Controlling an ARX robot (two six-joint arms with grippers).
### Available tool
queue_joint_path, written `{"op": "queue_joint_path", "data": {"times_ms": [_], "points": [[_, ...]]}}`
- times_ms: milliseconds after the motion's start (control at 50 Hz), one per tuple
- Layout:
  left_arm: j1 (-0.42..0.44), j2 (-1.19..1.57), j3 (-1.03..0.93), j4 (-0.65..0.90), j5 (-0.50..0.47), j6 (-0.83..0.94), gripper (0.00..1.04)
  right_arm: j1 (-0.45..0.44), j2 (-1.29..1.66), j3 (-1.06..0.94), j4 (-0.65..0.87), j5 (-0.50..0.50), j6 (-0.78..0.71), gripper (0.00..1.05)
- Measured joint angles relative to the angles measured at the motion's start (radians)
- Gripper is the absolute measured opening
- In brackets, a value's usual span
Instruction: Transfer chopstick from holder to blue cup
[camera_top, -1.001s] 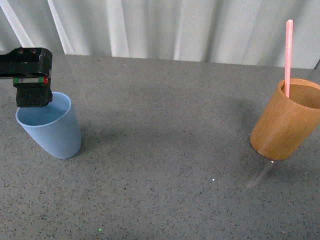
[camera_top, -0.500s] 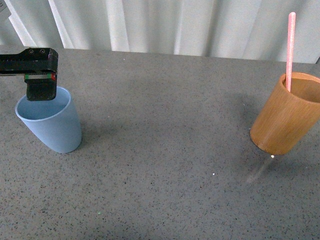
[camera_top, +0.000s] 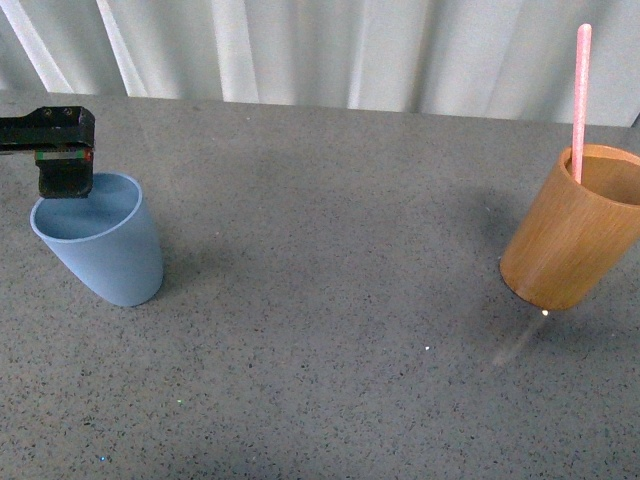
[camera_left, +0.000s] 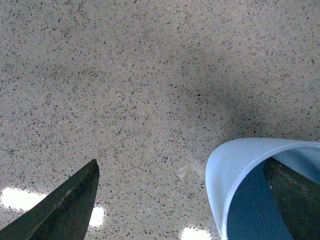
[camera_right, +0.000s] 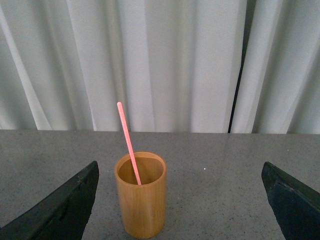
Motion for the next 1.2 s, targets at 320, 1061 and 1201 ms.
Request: {"op": "queue_joint_path", "data": {"times_ms": [320,1061,1201], "points": [[-0.001,0.021,0.003,-0.009,-0.008,-0.001,0.98,0.0,0.0,0.0,0.0,0.0,0.0,0.95],[-0.073,0.097,0.079,-0.098,0.024,-0.06,0.55,0.0,0.0,0.0,0.0,0.0,0.0,0.95],[-0.083,0.098,0.089,-0.109,0.024,-0.063,0.33,0.0,0.0,0.0,0.0,0.0,0.0,0.95]]}}
